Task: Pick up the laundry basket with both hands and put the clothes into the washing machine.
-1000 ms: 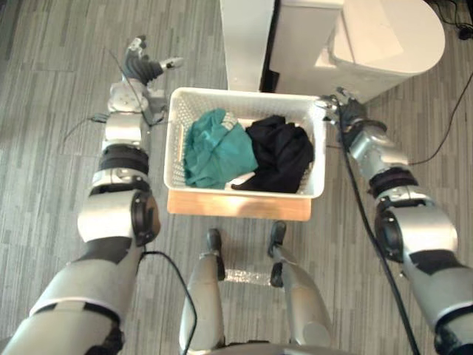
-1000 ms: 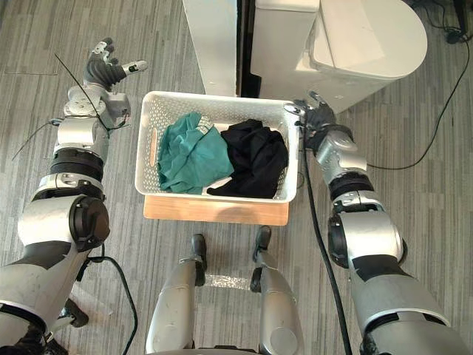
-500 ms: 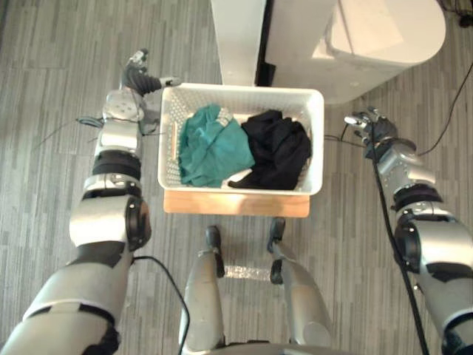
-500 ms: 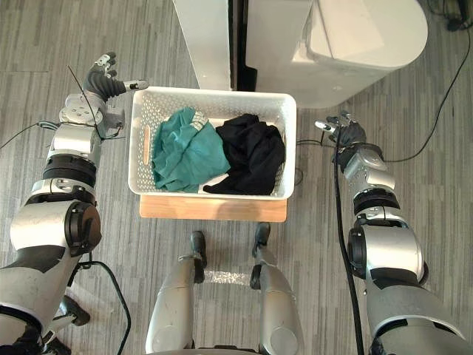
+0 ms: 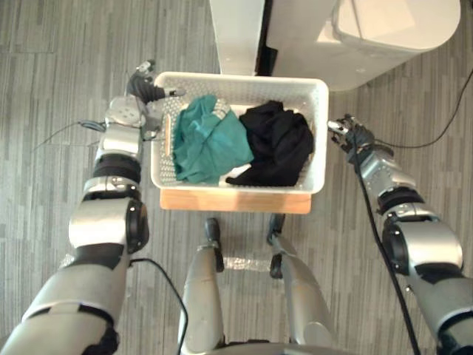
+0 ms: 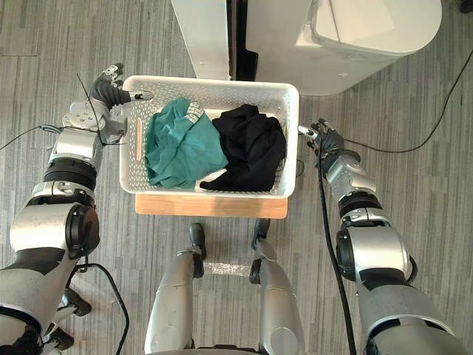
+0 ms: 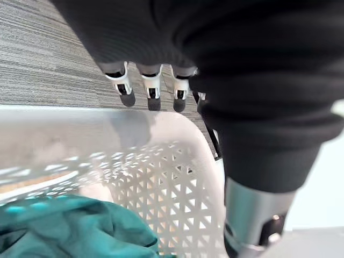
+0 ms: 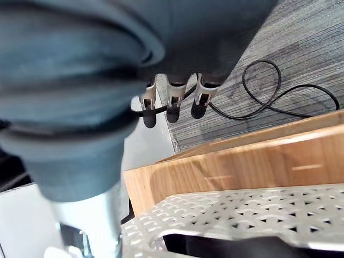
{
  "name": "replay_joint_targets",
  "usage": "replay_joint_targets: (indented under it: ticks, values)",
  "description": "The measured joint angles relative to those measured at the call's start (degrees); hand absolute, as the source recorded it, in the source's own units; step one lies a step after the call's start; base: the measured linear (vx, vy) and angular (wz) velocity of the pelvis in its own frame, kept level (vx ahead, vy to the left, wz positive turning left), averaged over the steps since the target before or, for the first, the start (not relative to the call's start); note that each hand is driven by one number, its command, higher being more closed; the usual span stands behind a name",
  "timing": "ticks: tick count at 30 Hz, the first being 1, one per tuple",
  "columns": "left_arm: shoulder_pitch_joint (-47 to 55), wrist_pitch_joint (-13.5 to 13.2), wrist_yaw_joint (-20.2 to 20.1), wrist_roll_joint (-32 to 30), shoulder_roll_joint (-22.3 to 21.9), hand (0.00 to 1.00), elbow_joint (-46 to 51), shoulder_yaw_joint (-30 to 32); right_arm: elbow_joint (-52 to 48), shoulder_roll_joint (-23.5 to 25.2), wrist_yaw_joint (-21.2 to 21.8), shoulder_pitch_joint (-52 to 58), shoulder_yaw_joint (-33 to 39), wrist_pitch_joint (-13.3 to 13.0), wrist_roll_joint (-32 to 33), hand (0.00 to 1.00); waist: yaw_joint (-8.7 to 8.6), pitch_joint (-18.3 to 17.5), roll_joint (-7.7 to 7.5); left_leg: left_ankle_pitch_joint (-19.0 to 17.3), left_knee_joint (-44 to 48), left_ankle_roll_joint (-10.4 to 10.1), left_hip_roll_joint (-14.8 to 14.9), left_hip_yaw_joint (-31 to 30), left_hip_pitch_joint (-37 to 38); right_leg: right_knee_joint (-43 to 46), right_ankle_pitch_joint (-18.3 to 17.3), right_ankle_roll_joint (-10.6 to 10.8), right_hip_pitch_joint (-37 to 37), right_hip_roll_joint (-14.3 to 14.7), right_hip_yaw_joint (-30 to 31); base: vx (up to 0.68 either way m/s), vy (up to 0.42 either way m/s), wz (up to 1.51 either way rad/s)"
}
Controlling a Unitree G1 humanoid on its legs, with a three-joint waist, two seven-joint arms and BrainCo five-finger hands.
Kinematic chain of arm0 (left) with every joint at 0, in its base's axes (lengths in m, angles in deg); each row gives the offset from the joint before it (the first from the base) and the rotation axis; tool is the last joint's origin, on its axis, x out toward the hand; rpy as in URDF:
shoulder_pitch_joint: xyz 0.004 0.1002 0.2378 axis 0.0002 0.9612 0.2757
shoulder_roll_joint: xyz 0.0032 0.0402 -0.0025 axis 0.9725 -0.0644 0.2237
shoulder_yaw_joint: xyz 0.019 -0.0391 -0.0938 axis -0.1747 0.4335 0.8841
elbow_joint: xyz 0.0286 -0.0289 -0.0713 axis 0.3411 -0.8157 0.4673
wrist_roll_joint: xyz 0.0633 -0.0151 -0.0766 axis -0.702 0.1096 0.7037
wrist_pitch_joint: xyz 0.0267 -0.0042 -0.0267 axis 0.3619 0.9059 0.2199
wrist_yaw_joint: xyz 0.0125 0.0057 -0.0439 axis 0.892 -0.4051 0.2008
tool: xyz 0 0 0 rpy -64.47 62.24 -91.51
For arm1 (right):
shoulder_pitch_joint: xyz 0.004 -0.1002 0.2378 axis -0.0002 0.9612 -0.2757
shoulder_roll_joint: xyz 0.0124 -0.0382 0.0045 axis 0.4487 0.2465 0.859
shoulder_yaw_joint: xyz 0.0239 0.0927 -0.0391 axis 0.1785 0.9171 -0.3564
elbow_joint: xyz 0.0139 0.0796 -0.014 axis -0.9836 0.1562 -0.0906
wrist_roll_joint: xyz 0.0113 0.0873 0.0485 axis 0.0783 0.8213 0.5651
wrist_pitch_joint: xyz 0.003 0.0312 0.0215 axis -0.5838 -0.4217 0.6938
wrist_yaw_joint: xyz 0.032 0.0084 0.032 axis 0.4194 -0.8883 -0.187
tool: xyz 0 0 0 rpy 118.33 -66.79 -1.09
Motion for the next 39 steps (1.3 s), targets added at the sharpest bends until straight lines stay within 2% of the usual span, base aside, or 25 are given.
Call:
replay_joint_targets:
  ticks: [8, 12, 19, 26, 32, 34, 37, 39]
  values:
    - [0.64, -0.08, -0.84, -0.3, 0.06, 0.0, 0.02, -2.25, 0.02, 1.69, 1.97, 3.47, -0.93, 0.8, 0.55, 0.0, 0.27, 0.0, 0.0, 0.01, 0.0, -0.02, 0.15, -0.44, -0.03, -0.07, 0.0, 0.0, 0.21, 0.17, -0.26, 0.01, -0.028, 0.01]
    - [1.07, -0.12, -1.24, -0.31, 0.17, 0.0, 0.05, -3.96, 0.05, 3.22, 2.01, 6.66, -3.13, 1.79, 0.61, 0.0, 1.09, 0.0, 0.0, 0.02, 0.07, -0.04, 0.3, -0.44, -0.02, -0.1, 0.0, 0.0, 0.25, 0.3, -0.26, 0.0, -0.038, -0.01]
    - [1.11, -0.14, -1.07, -0.31, 3.08, 0.0, 0.1, -4.27, -0.06, 3.16, 2.01, 7.2, -3.2, 1.77, 1.12, 0.0, 1.25, 0.0, -0.02, -0.03, 0.26, -0.11, 0.62, -0.7, -0.23, -0.7, 0.2, -0.28, 0.83, 0.63, -0.71, 0.0, -0.029, 0.02]
    - [1.09, -0.54, 2.9, 2.52, 5.35, 0.0, 1.87, -1.39, -0.59, 1.86, 1.93, 7.67, -2.91, 1.54, 1.11, 0.0, 1.28, 0.01, -0.06, -0.11, 0.54, -0.22, 0.78, -0.95, -0.27, -0.85, 0.22, -0.31, 1.2, 0.82, -1.07, 0.0, -0.013, 0.01]
    - [1.1, -1.2, 2.45, 2.39, 8.33, 0.0, 2.95, 0.8, -0.62, 1.05, 1.92, 8.64, -1.6, 1.49, 1.14, 0.0, 1.43, 0.24, -0.47, -0.1, 0.59, -0.22, 0.88, -0.92, -0.32, -0.87, 0.26, -0.36, 1.16, 0.92, -1.05, 0.0, 0.0, 0.0]
    - [1.93, -1.41, 1.09, 2.45, 8.55, 0.0, 2.9, 0.75, -0.71, 0.87, 1.92, 8.52, -1.65, 1.49, 1.32, 0.0, 1.39, 0.35, -0.71, -0.11, 0.76, -0.22, 0.96, -0.98, -0.5, -1.0, 0.37, -0.43, 1.13, 1.02, -1.06, 0.0, 0.0, 0.0]
    - [4.01, -1.42, -0.15, 2.51, 8.52, 0.0, 2.53, 0.59, -2.56, 0.85, 1.83, 8.42, -2.01, 1.44, 4.25, 0.0, 1.35, 0.37, -0.76, -0.11, 0.74, -0.22, 1.06, -0.58, -0.61, -1.5, 0.75, -0.42, 1.02, 1.12, -0.76, 0.0, -0.012, -0.07]
    - [5.83, -1.4, -1.28, 2.46, 8.51, 0.0, 2.38, 0.15, -5.7, 0.79, 1.7, 7.97, -3.12, 0.85, 9.01, 0.0, 1.31, 0.49, -0.97, -0.11, 0.76, -0.22, 1.36, -0.4, -0.73, -2.05, 1.12, -0.4, 0.91, 1.4, -0.36, 0.0, -0.038, -0.1]
